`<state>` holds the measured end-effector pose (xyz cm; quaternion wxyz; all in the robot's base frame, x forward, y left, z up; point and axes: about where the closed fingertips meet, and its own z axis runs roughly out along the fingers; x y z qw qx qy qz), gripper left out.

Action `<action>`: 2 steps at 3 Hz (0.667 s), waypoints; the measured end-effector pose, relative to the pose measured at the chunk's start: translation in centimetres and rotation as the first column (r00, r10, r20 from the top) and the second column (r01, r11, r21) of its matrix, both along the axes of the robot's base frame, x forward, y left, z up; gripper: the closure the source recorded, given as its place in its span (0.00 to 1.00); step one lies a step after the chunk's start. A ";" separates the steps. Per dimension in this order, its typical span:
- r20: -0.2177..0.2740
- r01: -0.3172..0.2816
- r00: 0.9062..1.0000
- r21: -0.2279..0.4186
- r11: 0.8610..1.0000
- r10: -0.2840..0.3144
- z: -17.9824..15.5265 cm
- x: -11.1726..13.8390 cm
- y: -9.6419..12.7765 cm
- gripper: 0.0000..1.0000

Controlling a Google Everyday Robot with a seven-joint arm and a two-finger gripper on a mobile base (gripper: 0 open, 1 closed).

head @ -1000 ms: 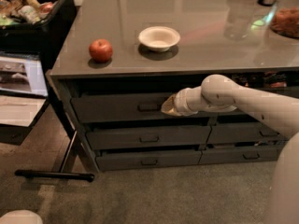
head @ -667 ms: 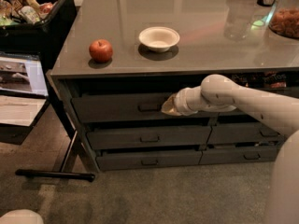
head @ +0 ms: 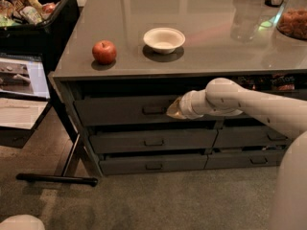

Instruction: Close top drawer

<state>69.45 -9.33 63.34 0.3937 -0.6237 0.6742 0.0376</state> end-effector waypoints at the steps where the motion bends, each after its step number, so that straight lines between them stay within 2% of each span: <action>1: -0.019 0.070 0.997 -0.022 0.997 -0.071 -0.5 0.2 -1.4 1.00; 2: -0.023 0.111 0.993 -0.029 0.993 -0.112 -0.7 0.0 -2.4 1.00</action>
Offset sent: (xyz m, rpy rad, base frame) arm -0.0021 -0.0402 -0.0060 -0.0378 0.0255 -0.1665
